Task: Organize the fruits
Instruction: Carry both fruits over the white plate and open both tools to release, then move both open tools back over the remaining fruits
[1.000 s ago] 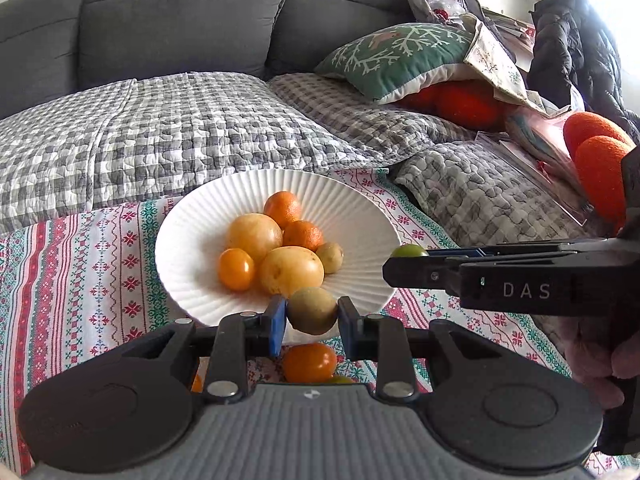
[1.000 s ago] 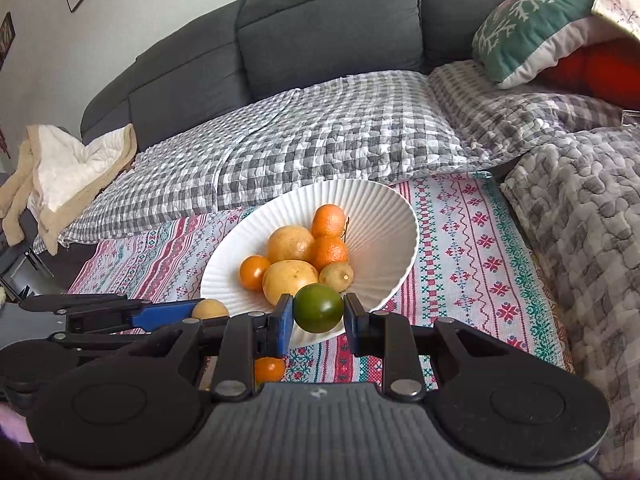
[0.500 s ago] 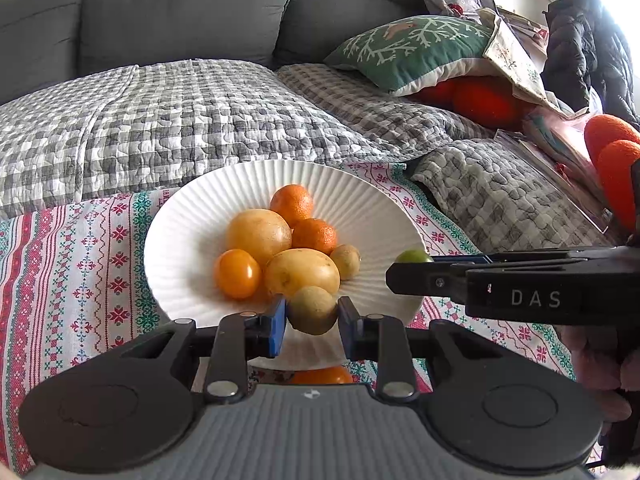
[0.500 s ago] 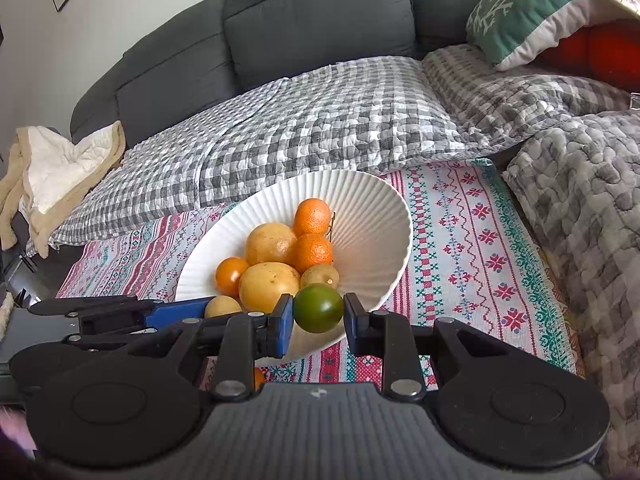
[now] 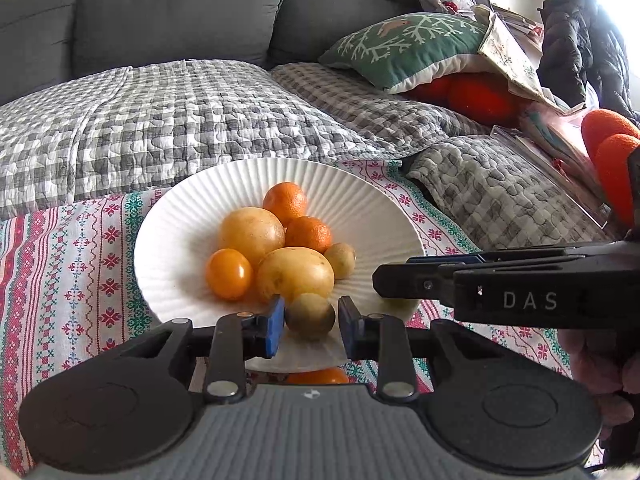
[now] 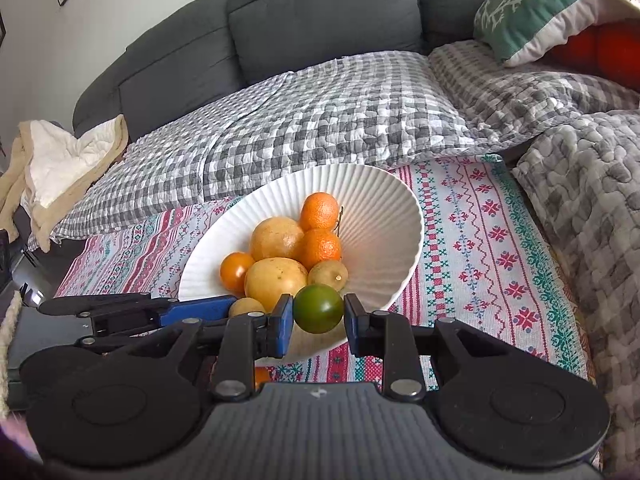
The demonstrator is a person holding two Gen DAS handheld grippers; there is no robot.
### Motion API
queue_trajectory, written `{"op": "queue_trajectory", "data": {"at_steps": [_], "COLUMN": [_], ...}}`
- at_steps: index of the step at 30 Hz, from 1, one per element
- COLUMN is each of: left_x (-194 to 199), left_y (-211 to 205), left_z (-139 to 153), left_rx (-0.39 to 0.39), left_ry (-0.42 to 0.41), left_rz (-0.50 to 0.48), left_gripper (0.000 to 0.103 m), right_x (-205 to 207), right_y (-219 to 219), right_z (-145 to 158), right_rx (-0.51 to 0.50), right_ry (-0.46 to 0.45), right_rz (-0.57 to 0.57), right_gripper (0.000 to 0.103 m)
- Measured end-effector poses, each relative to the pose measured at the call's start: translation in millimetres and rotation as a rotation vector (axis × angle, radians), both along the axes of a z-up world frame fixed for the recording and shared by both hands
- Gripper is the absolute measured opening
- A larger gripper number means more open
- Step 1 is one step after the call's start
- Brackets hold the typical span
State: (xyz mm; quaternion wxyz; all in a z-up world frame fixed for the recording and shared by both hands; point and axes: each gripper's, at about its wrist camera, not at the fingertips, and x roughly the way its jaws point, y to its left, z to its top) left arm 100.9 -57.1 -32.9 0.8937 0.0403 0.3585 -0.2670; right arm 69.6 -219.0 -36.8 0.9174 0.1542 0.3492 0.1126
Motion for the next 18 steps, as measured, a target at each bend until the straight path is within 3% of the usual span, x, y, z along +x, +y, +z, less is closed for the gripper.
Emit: {"op": "queue_trajectory", "data": {"at_steps": [13,18], "left_x": [-13.1,-20.9], "left_y": [7.1,12.0], "left_z": [4.7,11.3], "left_rx": [0.006,0.014], "left_ry": [-0.013,-0.017], "left_rz": [0.004,0.002], "left_gripper": [0.047,0.057], "right_x": [-10.0,-17.5], "right_y": [-7.3,-5.7], "right_z": [8.2,14.4], "right_rx": [0.015,0.006], "right_ry": [-0.014,-0.028], "right_rz": [-0.031,-0.036], "right_gripper": [0.037,0.048]}}
